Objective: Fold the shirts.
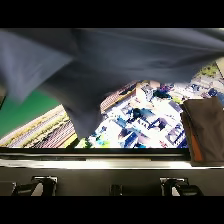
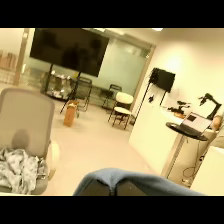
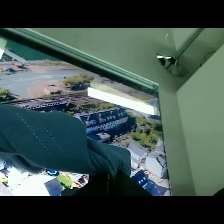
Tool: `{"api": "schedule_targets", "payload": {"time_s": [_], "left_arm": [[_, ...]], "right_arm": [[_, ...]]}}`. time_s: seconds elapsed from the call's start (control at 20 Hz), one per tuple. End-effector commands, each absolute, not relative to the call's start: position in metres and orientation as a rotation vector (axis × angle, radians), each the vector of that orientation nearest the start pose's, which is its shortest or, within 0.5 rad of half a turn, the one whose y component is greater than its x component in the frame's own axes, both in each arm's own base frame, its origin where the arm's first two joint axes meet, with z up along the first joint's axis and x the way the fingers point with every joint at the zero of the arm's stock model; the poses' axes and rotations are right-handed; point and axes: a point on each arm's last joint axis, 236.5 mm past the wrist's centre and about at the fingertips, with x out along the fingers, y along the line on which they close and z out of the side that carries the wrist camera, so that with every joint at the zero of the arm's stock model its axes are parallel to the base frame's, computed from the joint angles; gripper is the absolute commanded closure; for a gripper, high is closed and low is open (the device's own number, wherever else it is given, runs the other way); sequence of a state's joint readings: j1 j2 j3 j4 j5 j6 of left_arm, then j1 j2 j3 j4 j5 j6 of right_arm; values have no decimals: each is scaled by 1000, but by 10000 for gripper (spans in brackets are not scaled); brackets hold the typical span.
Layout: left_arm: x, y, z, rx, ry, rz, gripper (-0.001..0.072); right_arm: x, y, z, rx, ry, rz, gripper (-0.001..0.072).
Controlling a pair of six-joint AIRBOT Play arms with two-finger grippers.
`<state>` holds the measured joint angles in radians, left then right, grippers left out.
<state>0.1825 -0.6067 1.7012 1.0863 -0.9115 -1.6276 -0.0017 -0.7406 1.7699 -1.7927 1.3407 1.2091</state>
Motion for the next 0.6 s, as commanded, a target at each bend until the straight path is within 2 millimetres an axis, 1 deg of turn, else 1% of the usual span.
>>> {"api": "schedule_targets", "payload": {"time_s": [0.0, 0.05, 0.1, 0.15, 0.25, 0.3, 0.35, 0.4, 0.45, 0.55], "left_arm": [[190, -60, 555, -275, -250, -271, 683], [191, -57, 552, -262, -240, -252, 683], [195, -52, 546, -243, -216, -225, 683], [202, -46, 533, -221, -164, -192, 683], [225, -37, 490, -200, 2, -149, 683], [242, -35, 464, -214, 91, -147, 683], [261, -31, 438, -224, 162, -142, 682], [283, -27, 407, -209, 238, -140, 682], [303, -22, 375, -208, 310, -134, 682], [348, -9, 306, -242, 443, -111, 682]], "right_arm": [[203, -59, 439, -422, 299, -199, 666], [195, -61, 433, -419, 325, -201, 666], [189, -62, 420, -422, 384, -195, 665], [185, -62, 402, -433, 466, -179, 665], [185, -59, 357, -423, 688, -126, 665], [189, -57, 332, -421, 810, -95, 665], [202, -56, 310, -422, 905, -70, 665], [221, -52, 290, -425, 966, -38, 666], [249, -46, 267, -432, 1007, 3, 665], [313, -31, 221, -408, 1025, 72, 665]]}}
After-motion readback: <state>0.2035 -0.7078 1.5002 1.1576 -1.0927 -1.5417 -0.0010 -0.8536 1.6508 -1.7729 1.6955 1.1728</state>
